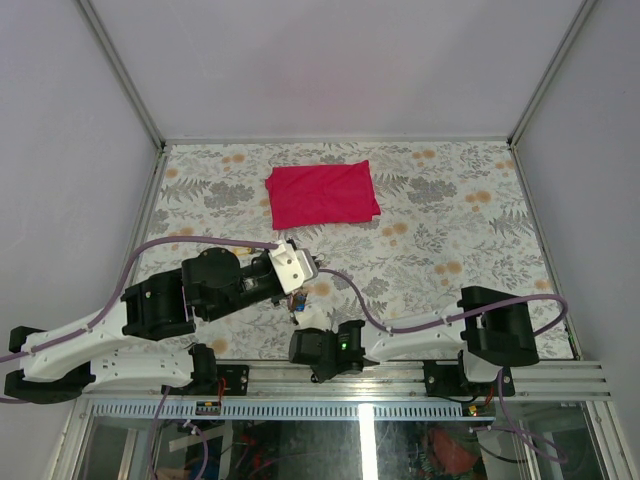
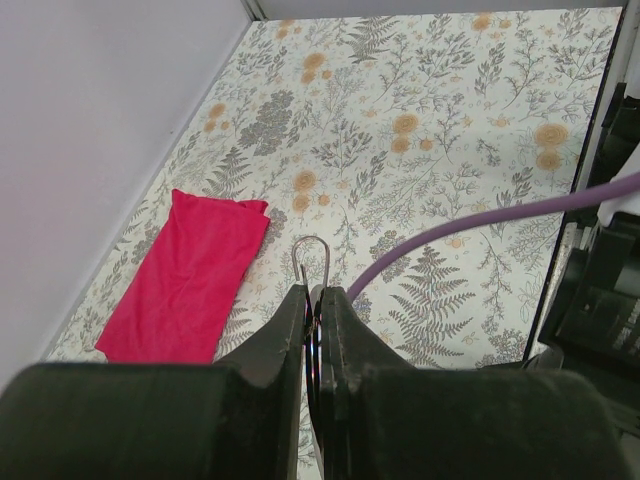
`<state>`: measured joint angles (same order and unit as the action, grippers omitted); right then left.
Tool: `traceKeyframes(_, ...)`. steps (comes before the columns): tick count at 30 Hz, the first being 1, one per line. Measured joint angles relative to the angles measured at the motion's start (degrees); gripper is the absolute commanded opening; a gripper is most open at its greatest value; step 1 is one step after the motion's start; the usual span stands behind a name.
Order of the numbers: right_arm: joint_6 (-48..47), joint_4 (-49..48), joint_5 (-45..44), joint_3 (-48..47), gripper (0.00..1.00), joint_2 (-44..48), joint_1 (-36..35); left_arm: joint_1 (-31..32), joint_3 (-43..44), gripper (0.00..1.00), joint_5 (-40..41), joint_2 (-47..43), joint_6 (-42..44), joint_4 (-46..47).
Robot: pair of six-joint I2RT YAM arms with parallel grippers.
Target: Put the keys on the keyring
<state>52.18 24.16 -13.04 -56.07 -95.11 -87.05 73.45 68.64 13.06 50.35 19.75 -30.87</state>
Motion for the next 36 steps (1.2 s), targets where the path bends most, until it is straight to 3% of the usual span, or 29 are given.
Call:
traceKeyframes(9, -1.31, 1.95, -0.85, -1.88, 0.28, -2.95, -0.98, 0.0, 0.0, 0.0, 0.0, 0.0, 0.0, 0.0)
traceKeyframes(18, -1.77, 3.3, -1.77, -2.58, 0.0, -3.28, -1.01, 0.0, 0.0, 0.0, 0.0, 0.04, 0.0, 0.0)
traceKeyframes(25, -1.79, 2.97, -3.56, -1.75, 0.0, -0.76, -1.14, 0.0, 0.0, 0.0, 0.02, 0.11, 0.02, 0.0)
traceKeyframes(31, -1.73, -0.11, -5.38, 4.2, 0.0, 10.29, -0.5, 0.0, 0.0, 0.0, 0.02, 0.11, 0.0, 0.0)
traceKeyframes(36, -2.49, -3.34, -5.2, 9.49, 0.0, 18.01, 4.7, 0.0, 0.0, 0.0, 0.04, 0.15, -0.04, 0.0)
